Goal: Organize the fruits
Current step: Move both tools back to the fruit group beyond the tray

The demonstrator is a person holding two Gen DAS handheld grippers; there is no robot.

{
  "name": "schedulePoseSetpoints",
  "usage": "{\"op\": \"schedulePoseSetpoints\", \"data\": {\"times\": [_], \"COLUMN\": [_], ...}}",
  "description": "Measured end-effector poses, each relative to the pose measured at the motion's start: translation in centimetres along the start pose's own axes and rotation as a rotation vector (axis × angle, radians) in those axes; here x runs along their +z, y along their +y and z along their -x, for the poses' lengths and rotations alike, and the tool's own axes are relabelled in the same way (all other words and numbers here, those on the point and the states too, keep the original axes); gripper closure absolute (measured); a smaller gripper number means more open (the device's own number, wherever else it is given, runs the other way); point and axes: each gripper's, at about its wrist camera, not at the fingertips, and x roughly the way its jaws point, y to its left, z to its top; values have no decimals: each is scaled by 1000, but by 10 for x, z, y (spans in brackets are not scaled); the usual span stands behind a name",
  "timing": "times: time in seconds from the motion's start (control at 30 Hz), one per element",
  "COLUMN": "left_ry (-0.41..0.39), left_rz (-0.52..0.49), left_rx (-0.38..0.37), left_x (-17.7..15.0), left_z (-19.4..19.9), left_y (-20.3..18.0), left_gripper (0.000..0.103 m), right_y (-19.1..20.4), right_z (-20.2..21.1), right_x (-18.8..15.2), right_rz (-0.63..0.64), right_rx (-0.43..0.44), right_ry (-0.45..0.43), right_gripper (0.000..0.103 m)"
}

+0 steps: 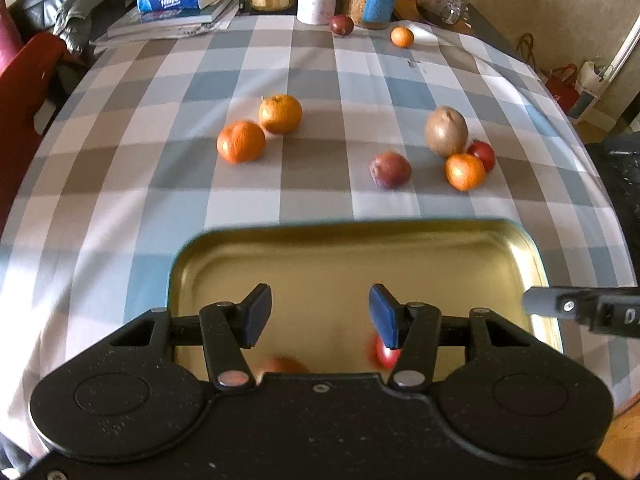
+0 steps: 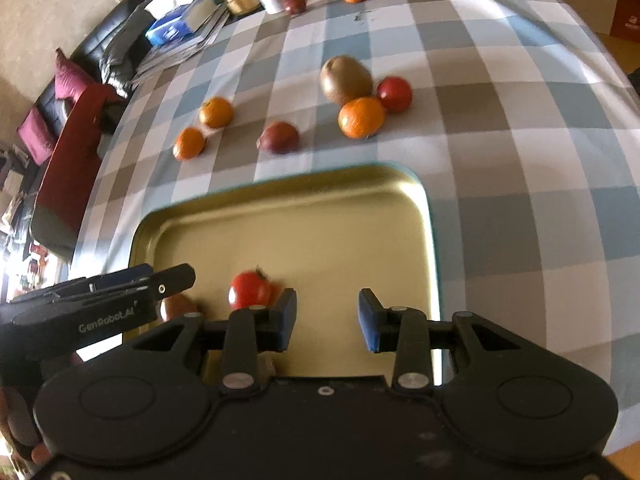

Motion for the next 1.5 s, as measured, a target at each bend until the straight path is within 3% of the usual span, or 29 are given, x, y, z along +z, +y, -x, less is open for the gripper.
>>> {"op": "schedulePoseSetpoints", "data": {"times": [0.37,0.8,1.5], "left_ry": [-29,-18,36], "left_rz": [-4,34,50], "left_rx": [27,71,47], "left_x": [60,122,138], "left_z": [-17,-63,-119], "left_y": [12,27,30], "left_gripper": [44,43,43], "right_y": [-5,-8,-25], "right_z": [-6,-39,-74], "right_x": [55,114,139], "right_rz": [-26,-72,-185], "right_rx": [-41,-117,-212], "right_ry": [-97,-133,-122], "right_gripper": [66,66,66]}}
